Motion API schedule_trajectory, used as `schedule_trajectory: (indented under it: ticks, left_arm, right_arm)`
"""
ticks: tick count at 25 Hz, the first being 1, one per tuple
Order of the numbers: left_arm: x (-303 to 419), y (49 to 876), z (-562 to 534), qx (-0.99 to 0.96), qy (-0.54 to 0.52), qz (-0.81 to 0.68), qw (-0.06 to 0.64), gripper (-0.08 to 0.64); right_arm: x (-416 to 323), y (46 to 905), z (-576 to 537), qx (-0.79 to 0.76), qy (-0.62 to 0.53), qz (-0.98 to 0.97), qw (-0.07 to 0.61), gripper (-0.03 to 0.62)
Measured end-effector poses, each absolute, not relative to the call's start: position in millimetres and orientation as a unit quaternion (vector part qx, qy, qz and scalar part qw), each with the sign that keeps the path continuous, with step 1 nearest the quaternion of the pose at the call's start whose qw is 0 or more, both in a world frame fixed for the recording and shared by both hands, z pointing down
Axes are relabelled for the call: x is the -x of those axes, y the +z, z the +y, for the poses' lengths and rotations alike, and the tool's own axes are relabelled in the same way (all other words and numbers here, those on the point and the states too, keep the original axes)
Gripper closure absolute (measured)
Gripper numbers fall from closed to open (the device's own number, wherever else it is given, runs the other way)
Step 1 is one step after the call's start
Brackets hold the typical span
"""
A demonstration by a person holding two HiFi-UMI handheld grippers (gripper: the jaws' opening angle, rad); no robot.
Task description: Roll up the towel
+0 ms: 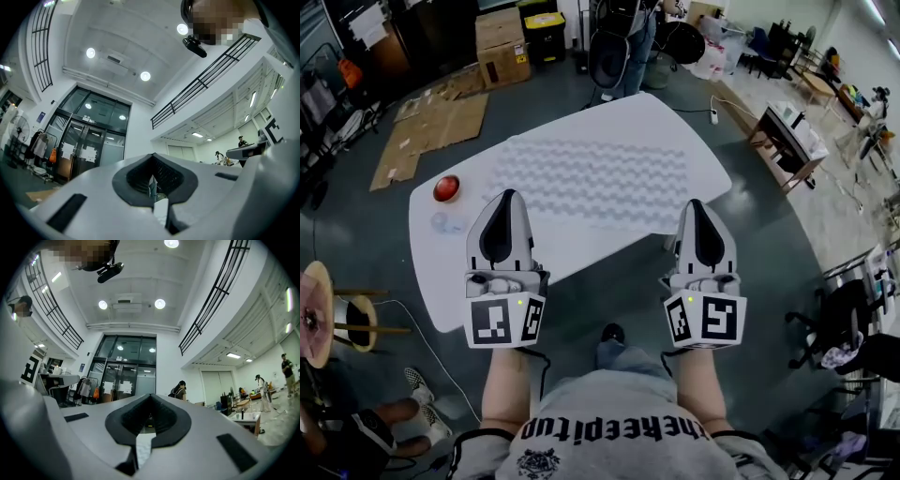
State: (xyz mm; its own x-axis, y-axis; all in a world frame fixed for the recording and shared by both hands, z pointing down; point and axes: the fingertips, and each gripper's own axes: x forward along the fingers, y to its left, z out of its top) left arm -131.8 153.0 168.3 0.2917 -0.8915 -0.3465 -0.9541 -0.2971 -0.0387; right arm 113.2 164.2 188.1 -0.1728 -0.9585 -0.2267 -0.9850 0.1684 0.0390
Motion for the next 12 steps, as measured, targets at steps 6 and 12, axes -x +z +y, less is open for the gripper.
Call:
schedule_trajectory:
  ticks: [6,12]
  left_arm:
    - [117.8,165.2,112.4,0.784,0.132,0.593,0.129,0.555]
    - [104.7,169.4,87.9,0.78,0.121,0.599,0.137,0.555]
  right_arm:
    - [-128.7,185.5,117.1,0.626,0.093,0.77,0.08,0.591]
    - [-143.1,192.1,84.1,0.617,0.086,0.778,0.083,0.591]
